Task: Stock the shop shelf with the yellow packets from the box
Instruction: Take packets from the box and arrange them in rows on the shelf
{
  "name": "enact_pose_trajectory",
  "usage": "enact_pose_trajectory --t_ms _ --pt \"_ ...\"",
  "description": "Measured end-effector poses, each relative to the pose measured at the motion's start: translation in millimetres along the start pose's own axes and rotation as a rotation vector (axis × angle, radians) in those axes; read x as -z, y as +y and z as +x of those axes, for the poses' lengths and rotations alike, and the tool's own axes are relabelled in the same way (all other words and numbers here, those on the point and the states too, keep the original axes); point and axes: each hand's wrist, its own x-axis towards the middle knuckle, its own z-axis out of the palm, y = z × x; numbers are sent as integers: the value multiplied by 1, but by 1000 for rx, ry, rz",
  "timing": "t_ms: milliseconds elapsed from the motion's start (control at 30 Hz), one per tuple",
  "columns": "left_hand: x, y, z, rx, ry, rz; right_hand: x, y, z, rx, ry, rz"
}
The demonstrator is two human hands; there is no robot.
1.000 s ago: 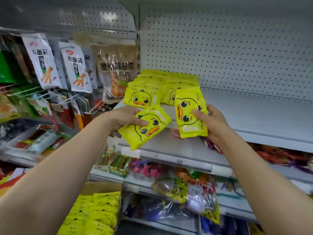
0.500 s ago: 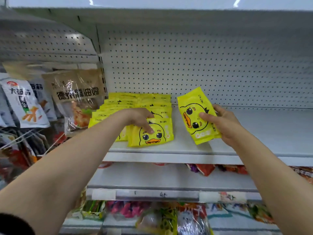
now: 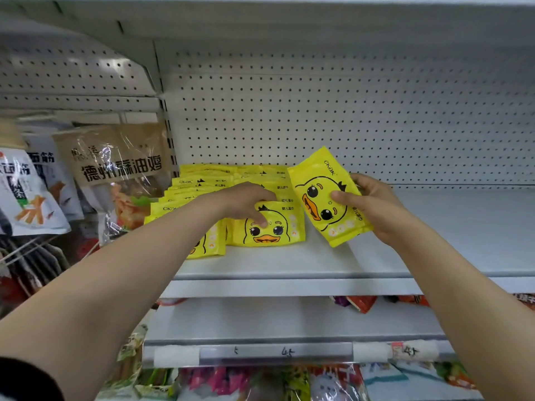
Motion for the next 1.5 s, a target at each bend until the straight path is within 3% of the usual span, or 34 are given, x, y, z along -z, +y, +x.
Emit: enact_pose_trajectory --t_ms 133,333,467,633,767,933,1067,1300,1500 --pt "-2 -3 3 -40 23 105 -7 1 4 3 -15 -24" --pt "-20 -14 -11 6 345 87 -6 -2 5 -19 -100 -133" --pt "-31 -24 -19 36 424 57 -12 -8 10 -57 -184 -265" --pt "-18 -28 -37 55 582 -249 -34 -13 22 -54 -385 -478" --pt "-2 -8 -55 3 452 -362 -65 1 34 -42 -464 -625" --pt "-17 0 -60 70 147 -70 -91 15 40 118 -424 -719" --pt "-28 -1 -56 97 115 125 -88 16 40 268 -373 -897" --pt "-22 1 -53 143 92 227 -83 22 34 301 -475 -1132" --pt "-19 4 -52 219 94 278 -91 28 30 396 -397 -1248"
